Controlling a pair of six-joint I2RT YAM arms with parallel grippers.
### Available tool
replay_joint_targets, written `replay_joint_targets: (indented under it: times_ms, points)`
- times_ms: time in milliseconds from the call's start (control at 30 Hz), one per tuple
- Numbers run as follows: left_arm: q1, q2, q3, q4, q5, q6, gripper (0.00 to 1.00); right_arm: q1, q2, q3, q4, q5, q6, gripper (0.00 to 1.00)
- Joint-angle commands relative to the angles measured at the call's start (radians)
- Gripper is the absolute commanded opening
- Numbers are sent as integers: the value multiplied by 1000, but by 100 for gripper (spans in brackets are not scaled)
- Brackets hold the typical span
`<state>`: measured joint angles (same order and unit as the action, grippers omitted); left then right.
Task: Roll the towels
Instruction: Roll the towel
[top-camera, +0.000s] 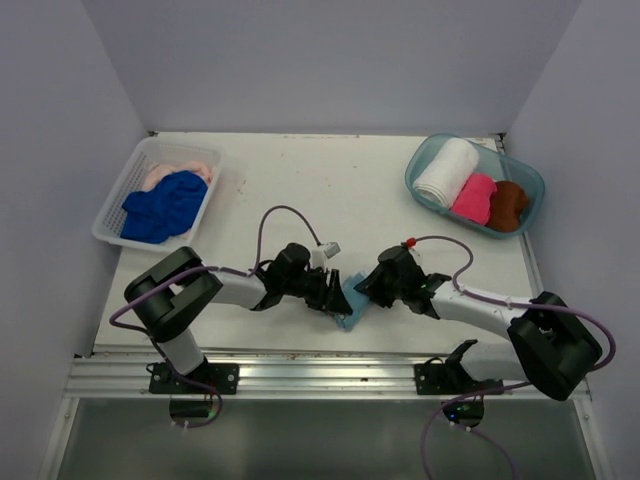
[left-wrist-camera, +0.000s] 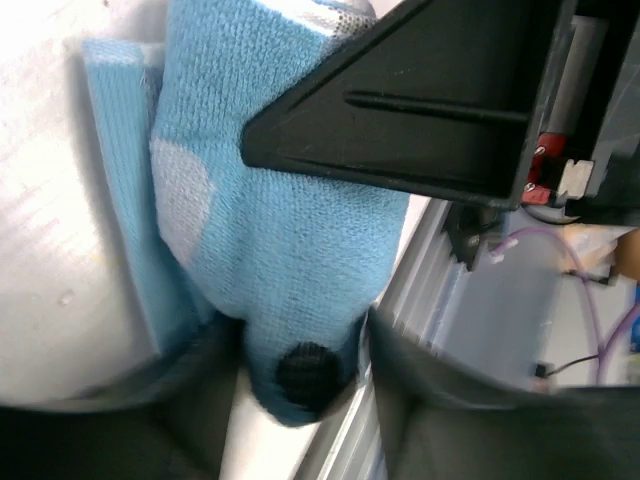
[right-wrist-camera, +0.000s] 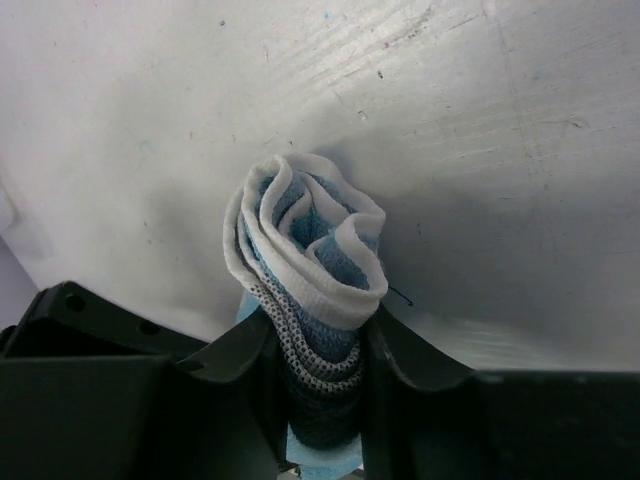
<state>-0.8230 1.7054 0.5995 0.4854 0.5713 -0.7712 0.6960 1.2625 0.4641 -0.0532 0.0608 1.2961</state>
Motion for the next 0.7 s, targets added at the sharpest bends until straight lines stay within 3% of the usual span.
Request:
replay_joint_targets:
  times_ms: [0, 33, 67, 167, 300, 400, 533, 667]
  points:
    - [13, -36, 3, -72, -33, 44, 62, 7, 41, 92, -149, 77, -7, 20]
    - [13, -52, 9, -109, -50, 65, 62, 7, 41, 116, -189, 77, -15, 20]
    - [13, -71, 17, -148, -71, 87, 75, 7, 49, 139, -271, 102, -23, 17]
    - [13, -168, 62, -322, -174, 174, 88, 7, 57, 206, -390, 135, -41, 12]
    - [7, -277, 130, -484, -316, 277, 89, 7, 69, 251, -459, 136, -34, 11]
    - [-63, -308, 167, -562, -468, 372, 88, 7, 98, 272, -482, 122, -26, 11]
    - [-209, -302, 187, -538, -602, 441, 88, 8, 124, 289, -482, 105, -20, 10]
    - [-274, -285, 206, -510, -656, 455, 88, 7, 130, 303, -487, 102, -17, 10]
